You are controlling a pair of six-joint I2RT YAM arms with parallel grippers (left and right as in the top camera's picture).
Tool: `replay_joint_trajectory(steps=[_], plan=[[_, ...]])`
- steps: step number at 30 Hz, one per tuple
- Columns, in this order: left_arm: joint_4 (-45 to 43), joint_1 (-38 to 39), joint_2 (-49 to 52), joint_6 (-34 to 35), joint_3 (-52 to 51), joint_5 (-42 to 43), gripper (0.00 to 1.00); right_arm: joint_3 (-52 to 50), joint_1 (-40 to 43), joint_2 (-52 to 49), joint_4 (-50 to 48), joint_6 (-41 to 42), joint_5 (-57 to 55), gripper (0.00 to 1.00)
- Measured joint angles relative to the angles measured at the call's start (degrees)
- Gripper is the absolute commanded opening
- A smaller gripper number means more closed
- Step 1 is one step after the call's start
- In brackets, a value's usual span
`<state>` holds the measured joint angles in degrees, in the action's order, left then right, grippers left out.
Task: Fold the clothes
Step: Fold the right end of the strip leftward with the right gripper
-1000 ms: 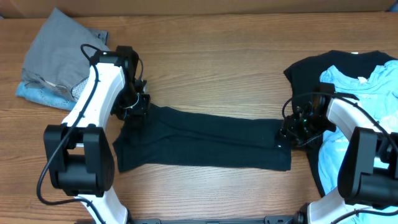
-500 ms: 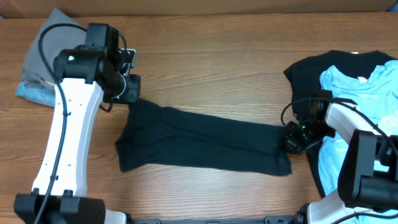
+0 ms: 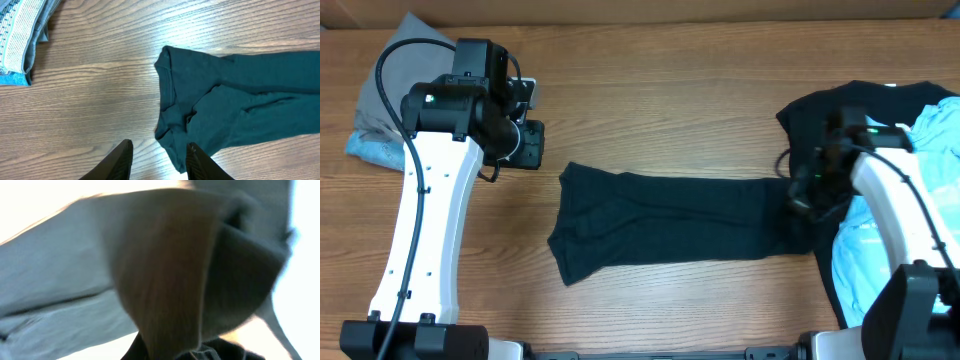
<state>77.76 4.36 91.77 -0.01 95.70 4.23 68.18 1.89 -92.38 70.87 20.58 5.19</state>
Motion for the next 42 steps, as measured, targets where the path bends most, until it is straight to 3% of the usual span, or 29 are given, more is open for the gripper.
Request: replay_joint_trajectory(steps=[12,26,29,31,37,42], plan=[[0.66,0.0,-0.04,0.0,0.02,0.0,0.38,0.0,-23.65,-3.1,-10.36,10.05,5.05,0.04],[0.68,0.0,-0.04,0.0,0.02,0.0,0.4,0.0,-28.5,-9.6,-17.25,15.69,10.58,0.05],[0.68,0.0,-0.04,0.0,0.0,0.02,0.39,0.0,-28.5,-9.6,-17.29,16.41,11.63,0.27],[0.7,0.0,-0.04,0.0,0.02,0.02,0.4,0.0,-28.5,-9.6,-17.05,16.68,12.2,0.34],[0.68,0.0,-0.04,-0.15,0.02,0.02,0.5,0.0,-28.13,-9.57,-15.78,14.4,14.23,0.39],[0.68,0.0,-0.04,-0.17,0.02,0.02,0.52,0.0,-22.8,-6.45,-15.65,11.61,13.62,0.45]])
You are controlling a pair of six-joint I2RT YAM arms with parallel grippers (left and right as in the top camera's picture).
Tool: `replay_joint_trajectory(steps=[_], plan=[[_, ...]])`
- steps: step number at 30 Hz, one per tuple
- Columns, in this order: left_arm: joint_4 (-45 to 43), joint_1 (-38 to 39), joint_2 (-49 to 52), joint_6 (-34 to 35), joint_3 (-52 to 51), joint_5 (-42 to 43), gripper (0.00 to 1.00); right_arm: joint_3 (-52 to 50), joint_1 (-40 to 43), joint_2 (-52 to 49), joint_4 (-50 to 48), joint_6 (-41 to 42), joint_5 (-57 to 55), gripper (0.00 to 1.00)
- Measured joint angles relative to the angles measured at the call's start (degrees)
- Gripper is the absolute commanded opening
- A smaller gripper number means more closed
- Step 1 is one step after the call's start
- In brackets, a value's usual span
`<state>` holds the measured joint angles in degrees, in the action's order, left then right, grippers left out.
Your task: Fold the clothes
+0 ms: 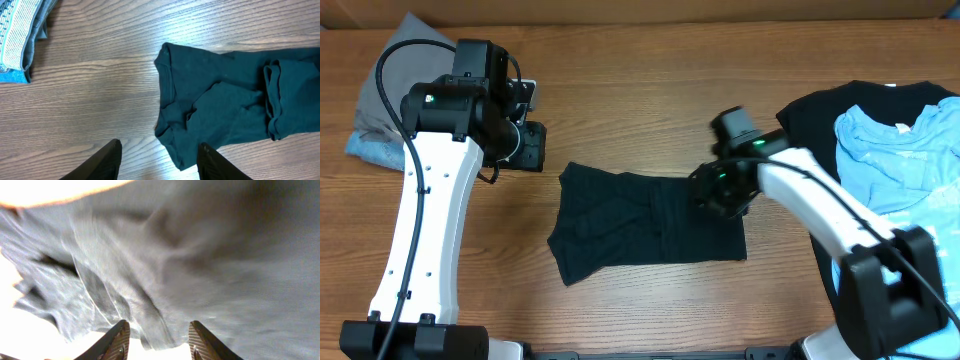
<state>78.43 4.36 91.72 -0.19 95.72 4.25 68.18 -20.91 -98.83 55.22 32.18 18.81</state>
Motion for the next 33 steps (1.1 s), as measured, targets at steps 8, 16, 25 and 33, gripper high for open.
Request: replay_joint_trajectory(steps=[8,16,25,33], plan=[[0.2,0.0,0.0,0.02,0.0,0.0,0.57,-0.02,15.87,3.17,3.98,-8.28,-1.38,0.68],[0.17,0.0,0.0,0.0,0.0,0.0,0.59,-7.15,17.77,3.15,0.37,-14.43,-1.64,0.68],[-0.87,-0.13,-0.61,0.5,-4.96,0.04,0.69,-11.3,17.77,2.67,-3.04,-15.54,-1.6,0.67],[-17.53,-1.75,-0.7,2.12,-28.15,8.13,0.89,-11.02,17.77,3.02,-0.7,-15.74,-1.38,0.66]])
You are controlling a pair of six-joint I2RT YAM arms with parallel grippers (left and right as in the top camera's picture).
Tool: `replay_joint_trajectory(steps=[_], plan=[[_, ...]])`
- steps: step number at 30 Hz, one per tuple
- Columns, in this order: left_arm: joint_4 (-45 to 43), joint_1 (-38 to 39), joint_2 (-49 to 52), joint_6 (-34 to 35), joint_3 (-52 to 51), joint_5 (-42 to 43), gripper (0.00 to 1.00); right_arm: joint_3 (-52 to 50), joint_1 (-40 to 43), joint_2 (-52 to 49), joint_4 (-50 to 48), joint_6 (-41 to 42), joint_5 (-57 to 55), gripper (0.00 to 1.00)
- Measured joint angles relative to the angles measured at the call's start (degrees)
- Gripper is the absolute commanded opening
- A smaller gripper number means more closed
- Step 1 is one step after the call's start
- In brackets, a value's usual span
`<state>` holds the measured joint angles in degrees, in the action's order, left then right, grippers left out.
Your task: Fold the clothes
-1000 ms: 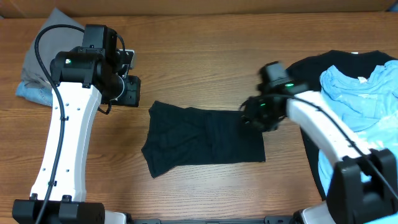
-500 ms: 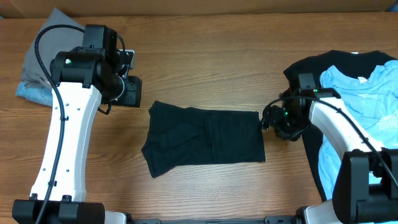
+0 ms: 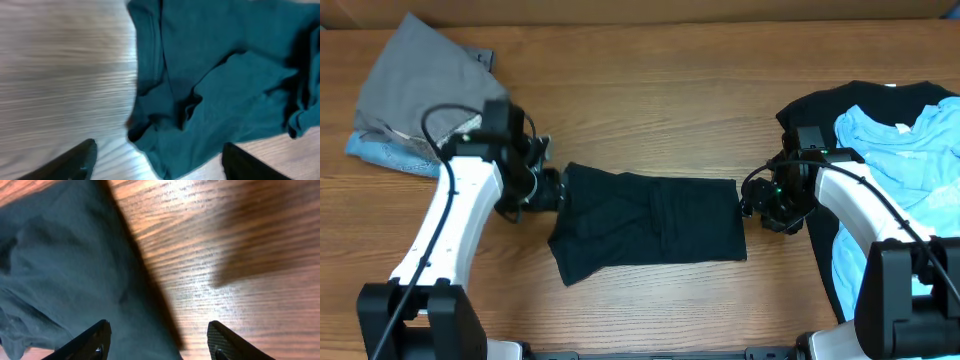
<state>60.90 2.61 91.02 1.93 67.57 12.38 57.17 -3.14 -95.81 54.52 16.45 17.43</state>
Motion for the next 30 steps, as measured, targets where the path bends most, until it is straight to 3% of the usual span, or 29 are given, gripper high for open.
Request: replay_joint_trajectory(steps=[8,18,19,23,25,26,30], plan=[[-18.43,0.0,0.02,4.0,-15.15,7.21,0.91,5.14,0.0,8.96,1.84,-0.04,0.39,0.72],[-28.2,-0.09,1.95,8.2,-21.7,10.21,0.84,6.49,0.0,14.32,2.01,-0.02,1.14,0.72],[-29.07,-0.09,2.51,8.5,-21.42,10.67,0.81,6.49,0.0,14.32,2.01,-0.02,1.22,0.72],[-33.81,-0.15,6.34,9.31,-19.96,14.62,0.3,6.49,0.0,14.32,2.1,0.0,1.25,0.72],[-34.21,-0.26,8.07,9.62,-19.67,16.39,0.1,6.49,0.0,14.32,2.49,-0.02,1.27,0.72],[-34.05,-0.37,8.87,9.57,-19.78,17.4,0.04,6.49,0.0,14.32,2.62,-0.02,1.29,0.72],[-31.63,-0.46,9.68,9.73,-19.89,19.56,0.04,6.49,0.0,14.32,2.64,0.02,1.27,0.72]])
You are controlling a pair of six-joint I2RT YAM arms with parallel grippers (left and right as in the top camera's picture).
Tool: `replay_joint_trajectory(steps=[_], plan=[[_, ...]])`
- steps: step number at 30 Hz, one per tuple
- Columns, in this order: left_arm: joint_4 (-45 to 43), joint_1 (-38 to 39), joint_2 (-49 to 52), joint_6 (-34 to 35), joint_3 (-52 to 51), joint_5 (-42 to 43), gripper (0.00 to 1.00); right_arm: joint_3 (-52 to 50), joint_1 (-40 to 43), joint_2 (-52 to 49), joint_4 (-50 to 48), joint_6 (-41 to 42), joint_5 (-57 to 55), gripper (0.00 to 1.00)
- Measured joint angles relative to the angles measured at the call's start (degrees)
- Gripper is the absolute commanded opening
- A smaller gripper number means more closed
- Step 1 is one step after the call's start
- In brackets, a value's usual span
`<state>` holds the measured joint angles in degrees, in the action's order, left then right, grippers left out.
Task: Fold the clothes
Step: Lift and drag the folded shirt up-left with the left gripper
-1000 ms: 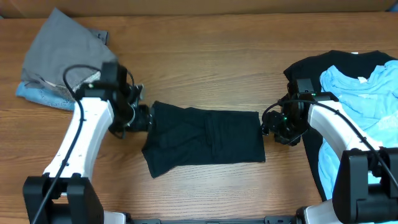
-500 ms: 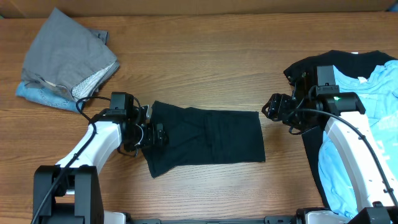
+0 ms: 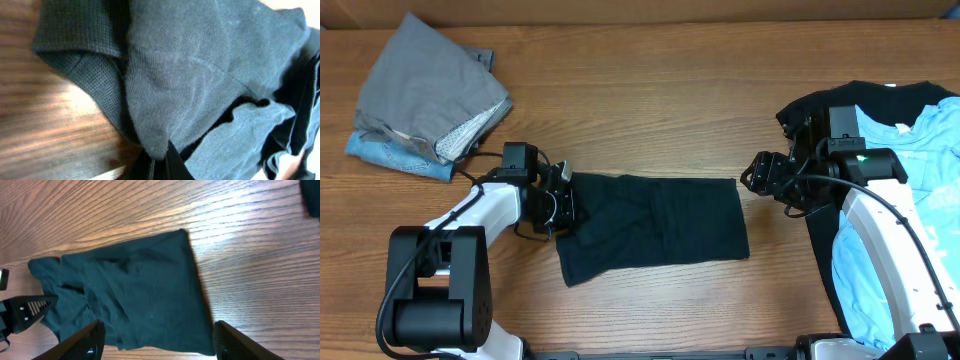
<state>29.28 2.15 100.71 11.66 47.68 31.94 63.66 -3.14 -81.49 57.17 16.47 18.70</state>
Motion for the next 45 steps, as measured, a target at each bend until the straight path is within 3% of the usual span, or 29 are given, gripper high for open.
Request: replay_joint_trajectory(steps=[5,9,15,20,27,31,33,45], plan=[[7.93,-0.22,0.04,-1.25,1.29,-0.48,0.04,0.0,0.0,0.0,0.07,-0.04,0.0,0.72],[22.4,-1.99,-1.16,-2.62,6.25,-7.58,0.04,0.0,0.0,0.0,0.07,-0.04,0.04,0.72],[38.91,-6.03,-9.11,-4.68,25.4,-19.91,0.04,0.0,0.0,0.0,-0.07,-0.02,0.22,0.72],[40.17,-4.15,-13.51,-4.66,33.4,-22.88,0.05,0.0,-0.02,0.0,-0.61,0.0,0.39,0.72],[38.58,4.26,-10.38,-2.54,29.77,-24.76,0.07,0.0,0.0,0.0,-0.57,0.0,0.37,0.72],[38.71,8.22,-7.17,-0.37,27.85,-25.38,0.19,0.0,0.0,0.0,-0.55,-0.02,0.37,0.72],[39.04,9.66,-6.1,0.55,27.63,-25.46,0.33,0.0,0.0,0.0,-0.55,0.0,0.39,0.72],[48.59,11.43,-5.75,1.95,34.42,-26.14,0.6,0.0,0.0,0.0,-0.57,-0.02,0.39,0.72]])
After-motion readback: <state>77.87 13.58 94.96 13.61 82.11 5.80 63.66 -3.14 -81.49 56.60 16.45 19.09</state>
